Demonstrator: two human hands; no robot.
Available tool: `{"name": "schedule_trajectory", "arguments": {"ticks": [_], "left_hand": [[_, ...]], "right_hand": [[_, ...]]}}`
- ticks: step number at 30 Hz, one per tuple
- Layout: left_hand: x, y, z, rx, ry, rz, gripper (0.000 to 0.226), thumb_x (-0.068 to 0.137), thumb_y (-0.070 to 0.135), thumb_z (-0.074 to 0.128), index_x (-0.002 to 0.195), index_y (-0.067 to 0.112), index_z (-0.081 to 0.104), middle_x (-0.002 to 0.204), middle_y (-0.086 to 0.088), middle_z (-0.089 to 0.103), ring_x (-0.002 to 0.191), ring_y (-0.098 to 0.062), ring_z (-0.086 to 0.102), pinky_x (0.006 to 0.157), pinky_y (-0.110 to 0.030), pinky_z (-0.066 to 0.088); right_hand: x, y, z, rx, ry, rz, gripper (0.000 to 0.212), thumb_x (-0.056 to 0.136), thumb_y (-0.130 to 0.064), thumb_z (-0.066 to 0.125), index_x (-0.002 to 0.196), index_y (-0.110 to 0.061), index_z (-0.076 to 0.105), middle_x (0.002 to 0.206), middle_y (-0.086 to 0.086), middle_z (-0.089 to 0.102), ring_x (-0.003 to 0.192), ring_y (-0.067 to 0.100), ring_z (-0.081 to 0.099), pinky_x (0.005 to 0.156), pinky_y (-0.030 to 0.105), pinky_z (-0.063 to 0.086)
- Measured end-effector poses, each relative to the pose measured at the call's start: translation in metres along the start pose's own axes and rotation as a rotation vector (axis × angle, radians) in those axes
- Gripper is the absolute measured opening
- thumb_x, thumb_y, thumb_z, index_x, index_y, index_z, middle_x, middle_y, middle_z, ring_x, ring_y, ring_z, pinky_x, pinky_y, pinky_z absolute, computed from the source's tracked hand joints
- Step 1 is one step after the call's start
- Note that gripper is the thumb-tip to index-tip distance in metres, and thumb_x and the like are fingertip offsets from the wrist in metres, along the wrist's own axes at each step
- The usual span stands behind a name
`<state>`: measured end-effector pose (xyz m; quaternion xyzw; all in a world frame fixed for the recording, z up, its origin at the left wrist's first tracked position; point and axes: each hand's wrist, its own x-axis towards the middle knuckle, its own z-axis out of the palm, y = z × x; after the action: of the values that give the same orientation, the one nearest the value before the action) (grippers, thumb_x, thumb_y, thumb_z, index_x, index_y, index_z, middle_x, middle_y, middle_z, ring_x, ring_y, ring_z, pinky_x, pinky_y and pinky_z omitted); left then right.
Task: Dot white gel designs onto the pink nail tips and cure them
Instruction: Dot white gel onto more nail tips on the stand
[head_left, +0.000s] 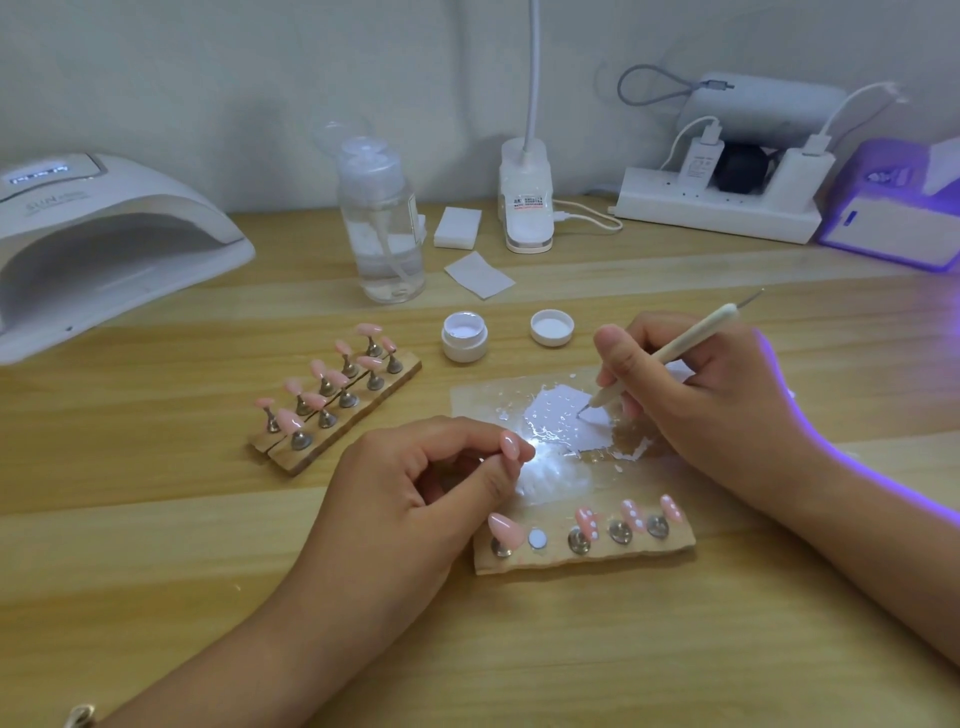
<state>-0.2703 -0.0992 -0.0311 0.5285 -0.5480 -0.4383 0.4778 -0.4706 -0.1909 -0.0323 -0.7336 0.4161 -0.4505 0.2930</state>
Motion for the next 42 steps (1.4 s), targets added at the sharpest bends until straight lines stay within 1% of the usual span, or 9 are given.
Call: {"name": "schedule_trajectory", "arguments": {"ticks": [10, 14, 20, 24, 30, 34, 35, 38, 42], "left_hand": [[0.0011, -0.0004, -0.0004, 0.037, 0.008, 0.014, 0.014, 0.088, 0.012, 0.069, 0.083, 0.023, 0.078, 0.073, 0.000, 0.074, 0.053, -0.011, 0.069, 0.051, -0.012, 0.045], [0.0008, -0.0015, -0.0003, 0.031, 0.006, 0.019, 0.014, 0.088, 0.012, 0.069, 0.083, 0.022, 0.078, 0.072, 0.000, 0.073, 0.053, -0.011, 0.069, 0.050, -0.012, 0.045], [0.0007, -0.0038, -0.0008, 0.016, 0.002, 0.023, 0.014, 0.088, 0.013, 0.069, 0.083, 0.023, 0.078, 0.068, 0.000, 0.072, 0.053, -0.011, 0.068, 0.051, -0.012, 0.046], [0.0009, -0.0057, -0.0014, 0.034, -0.001, 0.031, 0.014, 0.089, 0.014, 0.069, 0.085, 0.025, 0.078, 0.068, 0.002, 0.072, 0.054, -0.011, 0.069, 0.053, -0.013, 0.047], [0.0015, -0.0074, -0.0014, 0.048, 0.013, 0.043, 0.013, 0.088, 0.019, 0.071, 0.085, 0.028, 0.079, 0.075, 0.002, 0.075, 0.055, -0.014, 0.069, 0.055, -0.025, 0.051], [0.0022, -0.0082, -0.0007, 0.072, 0.025, 0.052, 0.004, 0.086, 0.029, 0.076, 0.085, 0.031, 0.079, 0.082, 0.003, 0.075, 0.063, -0.034, 0.067, 0.062, -0.051, 0.055], [0.0023, -0.0084, -0.0008, 0.072, 0.027, 0.057, 0.003, 0.085, 0.031, 0.076, 0.085, 0.032, 0.079, 0.083, 0.003, 0.075, 0.064, -0.034, 0.067, 0.062, -0.051, 0.055], [0.0016, -0.0078, -0.0003, 0.045, 0.023, 0.074, 0.009, 0.083, 0.031, 0.070, 0.085, 0.029, 0.079, 0.081, 0.002, 0.075, 0.057, -0.022, 0.070, 0.063, -0.045, 0.056], [0.0023, -0.0073, -0.0003, 0.025, 0.018, 0.075, 0.012, 0.083, 0.030, 0.070, 0.084, 0.025, 0.080, 0.083, -0.003, 0.074, 0.054, -0.020, 0.069, 0.068, -0.047, 0.054]], "right_hand": [[-0.0002, 0.0008, 0.0005, 0.003, -0.005, -0.008, 0.039, 0.093, -0.037, 0.058, 0.064, -0.012, 0.065, 0.052, -0.009, 0.058, 0.050, 0.009, 0.059, 0.044, 0.009, 0.040], [-0.0004, 0.0009, -0.0004, 0.002, 0.009, -0.027, 0.039, 0.094, -0.038, 0.057, 0.063, -0.015, 0.064, 0.051, -0.015, 0.056, 0.050, 0.002, 0.056, 0.047, 0.006, 0.039], [-0.0003, 0.0025, 0.0000, 0.022, 0.003, 0.017, 0.039, 0.094, -0.038, 0.058, 0.063, -0.015, 0.065, 0.049, -0.010, 0.056, 0.045, 0.002, 0.055, 0.044, 0.007, 0.039], [0.0011, 0.0022, -0.0018, 0.001, 0.026, -0.029, 0.039, 0.097, -0.035, 0.057, 0.064, -0.016, 0.064, 0.052, -0.014, 0.057, 0.050, 0.004, 0.056, 0.050, 0.016, 0.045], [0.0010, 0.0016, -0.0018, 0.001, 0.062, -0.037, 0.039, 0.096, -0.036, 0.056, 0.064, -0.015, 0.064, 0.052, -0.010, 0.056, 0.050, 0.006, 0.056, 0.051, 0.019, 0.045], [-0.0003, 0.0022, -0.0043, 0.002, 0.093, -0.066, 0.039, 0.099, -0.035, 0.054, 0.067, -0.015, 0.065, 0.056, -0.003, 0.058, 0.053, 0.007, 0.058, 0.055, 0.013, 0.043], [-0.0008, 0.0024, -0.0046, 0.003, 0.104, -0.072, 0.039, 0.099, -0.034, 0.054, 0.068, -0.015, 0.066, 0.057, -0.002, 0.059, 0.054, 0.006, 0.058, 0.056, 0.012, 0.043], [-0.0016, 0.0038, -0.0045, 0.004, 0.127, -0.087, 0.038, 0.101, -0.033, 0.055, 0.069, -0.016, 0.067, 0.059, -0.001, 0.060, 0.056, 0.007, 0.060, 0.058, 0.013, 0.044], [-0.0012, 0.0038, -0.0041, 0.018, 0.159, -0.101, 0.036, 0.101, -0.036, 0.053, 0.072, -0.021, 0.068, 0.060, -0.003, 0.062, 0.061, 0.009, 0.061, 0.062, 0.018, 0.046]]}}
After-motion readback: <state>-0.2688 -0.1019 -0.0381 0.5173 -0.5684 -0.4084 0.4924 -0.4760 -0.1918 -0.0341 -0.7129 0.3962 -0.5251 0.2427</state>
